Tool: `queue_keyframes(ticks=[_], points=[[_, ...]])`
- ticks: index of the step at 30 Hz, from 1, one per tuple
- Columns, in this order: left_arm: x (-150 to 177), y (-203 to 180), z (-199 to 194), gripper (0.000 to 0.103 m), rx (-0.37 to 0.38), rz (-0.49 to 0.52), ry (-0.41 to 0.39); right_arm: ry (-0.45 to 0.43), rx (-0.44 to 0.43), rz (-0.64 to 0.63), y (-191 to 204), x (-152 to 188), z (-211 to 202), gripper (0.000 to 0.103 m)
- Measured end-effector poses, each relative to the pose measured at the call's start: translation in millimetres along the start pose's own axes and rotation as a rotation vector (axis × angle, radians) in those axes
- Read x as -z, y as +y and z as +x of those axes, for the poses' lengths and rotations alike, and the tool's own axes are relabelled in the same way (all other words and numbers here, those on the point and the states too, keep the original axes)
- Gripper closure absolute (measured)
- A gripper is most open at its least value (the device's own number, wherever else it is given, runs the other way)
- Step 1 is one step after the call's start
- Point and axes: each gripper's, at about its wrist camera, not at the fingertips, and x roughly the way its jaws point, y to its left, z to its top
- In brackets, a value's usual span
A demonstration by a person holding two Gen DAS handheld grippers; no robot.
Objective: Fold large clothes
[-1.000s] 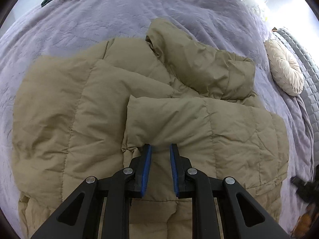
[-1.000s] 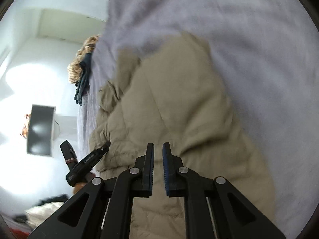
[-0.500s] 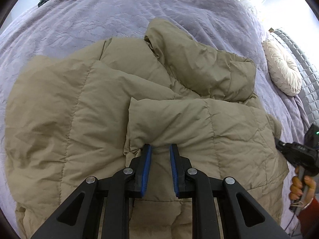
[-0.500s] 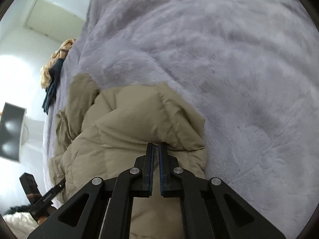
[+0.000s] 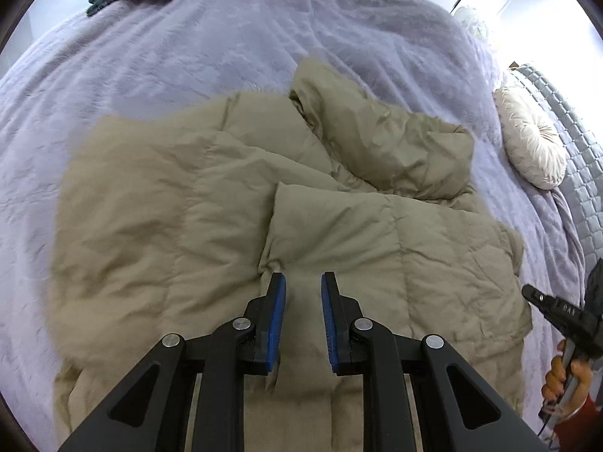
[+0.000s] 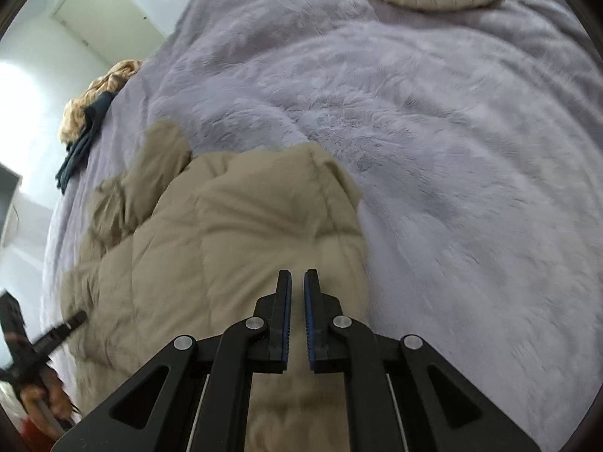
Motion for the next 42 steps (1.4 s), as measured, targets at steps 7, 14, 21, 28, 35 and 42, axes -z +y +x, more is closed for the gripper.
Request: queue_keyframes(ticks=[7, 14, 21, 28, 35, 42], points=[[36.9, 2.3, -28.5, 0.082, -0.036, 0.012, 0.029, 0.012, 0.034, 0.02, -11.1, 43.1, -42.7, 0.095], [67.1, 5.7, -56.3, 0.082, -0.072, -0.024, 0.054, 0.082, 0.009, 0.076, -22.6, 73.1, -65.3, 0.095], [94.1, -8.7, -77.3, 0.069, -0.091, -0.002, 0.073, 0.134, -0.04, 0.089, -15.7, 98.5, -78.3, 0.095], [121.5, -25.1, -103.5, 0.007, -0.113, -0.006, 0.065, 0.179, -0.082, 0.086, -10.0, 115.8, -94.5, 0.095], [149.7, -42.7, -132.3, 0.005, -0.187, 0.026, 0.086, 0.21, -0.128, 0.104, -5.2, 136.5, -111.9, 0.033], [168.4, -40.2, -157.9, 0.005, -0.217, 0.007, 0.112, 0.253, -0.148, 0.113, 2.6, 152.8, -127.9, 0.024]])
